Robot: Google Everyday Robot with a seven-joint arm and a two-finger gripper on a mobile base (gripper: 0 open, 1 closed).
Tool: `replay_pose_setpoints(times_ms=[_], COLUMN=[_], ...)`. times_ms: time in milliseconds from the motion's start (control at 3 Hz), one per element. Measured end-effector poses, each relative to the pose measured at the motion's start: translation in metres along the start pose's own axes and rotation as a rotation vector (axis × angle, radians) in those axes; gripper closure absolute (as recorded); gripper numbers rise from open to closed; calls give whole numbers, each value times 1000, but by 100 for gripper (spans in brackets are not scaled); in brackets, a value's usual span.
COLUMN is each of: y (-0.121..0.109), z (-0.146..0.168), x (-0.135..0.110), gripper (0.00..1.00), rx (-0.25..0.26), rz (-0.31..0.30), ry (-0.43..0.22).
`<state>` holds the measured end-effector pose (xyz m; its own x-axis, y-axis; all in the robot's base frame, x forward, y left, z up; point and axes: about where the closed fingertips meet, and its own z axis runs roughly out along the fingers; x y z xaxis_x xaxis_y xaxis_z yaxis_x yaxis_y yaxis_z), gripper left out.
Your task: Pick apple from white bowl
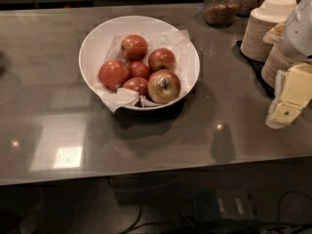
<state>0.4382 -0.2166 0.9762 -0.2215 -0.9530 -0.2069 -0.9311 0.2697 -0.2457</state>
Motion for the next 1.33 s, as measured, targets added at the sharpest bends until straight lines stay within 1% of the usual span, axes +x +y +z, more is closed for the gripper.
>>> replay_pose_setpoints(times_ms=[333,667,1000,1333], y=[0,-4,-14,-25], z=[0,11,32,45], x=[0,-16,-48,-81], gripper=[0,0,0,0], rx=[1,22,43,15], rz=[0,36,46,61], ry=[-1,-65,-161,-300])
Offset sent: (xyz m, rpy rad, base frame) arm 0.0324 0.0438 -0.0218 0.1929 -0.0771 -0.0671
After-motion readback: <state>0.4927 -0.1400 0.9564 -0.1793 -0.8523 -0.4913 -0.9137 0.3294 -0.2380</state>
